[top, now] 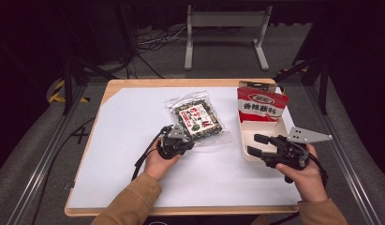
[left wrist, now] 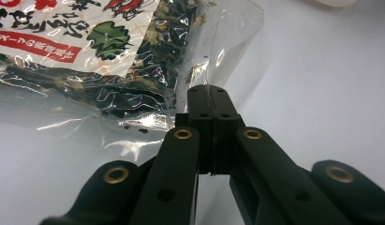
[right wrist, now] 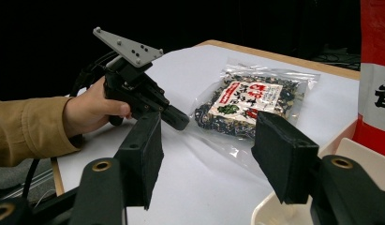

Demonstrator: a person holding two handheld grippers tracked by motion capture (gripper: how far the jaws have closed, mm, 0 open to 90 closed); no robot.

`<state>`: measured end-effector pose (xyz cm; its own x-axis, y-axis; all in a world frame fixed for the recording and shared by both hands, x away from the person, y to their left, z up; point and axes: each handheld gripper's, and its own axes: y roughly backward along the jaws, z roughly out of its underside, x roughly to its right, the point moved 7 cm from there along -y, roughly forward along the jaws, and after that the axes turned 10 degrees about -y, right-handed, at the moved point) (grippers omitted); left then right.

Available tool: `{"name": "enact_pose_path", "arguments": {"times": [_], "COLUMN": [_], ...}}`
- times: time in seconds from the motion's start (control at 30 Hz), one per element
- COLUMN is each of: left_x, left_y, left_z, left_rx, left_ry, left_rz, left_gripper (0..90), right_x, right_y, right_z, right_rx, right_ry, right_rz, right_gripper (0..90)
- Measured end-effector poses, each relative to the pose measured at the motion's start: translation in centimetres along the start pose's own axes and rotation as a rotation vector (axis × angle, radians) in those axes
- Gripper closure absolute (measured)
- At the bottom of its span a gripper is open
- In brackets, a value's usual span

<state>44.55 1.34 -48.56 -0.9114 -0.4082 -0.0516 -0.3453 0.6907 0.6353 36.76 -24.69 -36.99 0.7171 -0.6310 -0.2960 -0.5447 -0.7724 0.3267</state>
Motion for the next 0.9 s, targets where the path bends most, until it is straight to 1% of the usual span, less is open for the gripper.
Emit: {"name": "enact_pose_path", "arguments": {"times": [0.17, 0.27, 0.33, 0.43, 0.5, 0.57, 0.67, 0.8, 0.9], "left_x": [-0.1, -0.1, -0.1, 0.0, 0.2, 0.3, 0.7, 1.0, 1.2], "left_y": [0.5, 1.3, 2.0, 2.8, 3.6, 4.3, 5.9, 8.0, 9.3], "left_z": [-0.2, -0.6, -1.0, -1.5, -2.1, -2.6, -3.8, -5.3, -6.3], "left_rx": [0.005, 0.027, 0.051, 0.064, 0.082, 0.099, 0.123, 0.156, 0.169], "left_ry": [0.006, -0.002, 0.000, -0.004, -0.002, -0.008, -0.028, -0.060, -0.078], "left_rz": [-0.010, -0.012, -0.011, -0.005, 0.002, 0.001, 0.003, -0.008, -0.011], "left_gripper": [89.8, 89.8, 89.9, 89.9, 89.9, 89.9, 89.9, 89.9, 89.9], "right_x": [0.0, -0.1, -0.1, -0.1, -0.2, -0.2, -0.3, -0.4, -0.6], "right_y": [-0.1, -0.2, -0.3, -0.3, -0.3, -0.3, -0.3, -0.2, -0.3], "right_z": [0.1, 0.1, 0.1, 0.0, -0.1, -0.1, -0.3, -0.4, -0.4], "right_rx": [-0.006, -0.005, -0.004, 0.005, 0.014, 0.022, 0.031, 0.037, 0.039], "right_ry": [0.007, 0.011, 0.016, 0.022, 0.031, 0.038, 0.047, 0.056, 0.059], "right_rz": [0.000, -0.002, -0.002, -0.004, 0.000, 0.003, 0.006, 0.003, -0.010], "right_gripper": [43.4, 44.1, 44.5, 44.9, 45.1, 45.4, 46.1, 46.6, 46.5]}}
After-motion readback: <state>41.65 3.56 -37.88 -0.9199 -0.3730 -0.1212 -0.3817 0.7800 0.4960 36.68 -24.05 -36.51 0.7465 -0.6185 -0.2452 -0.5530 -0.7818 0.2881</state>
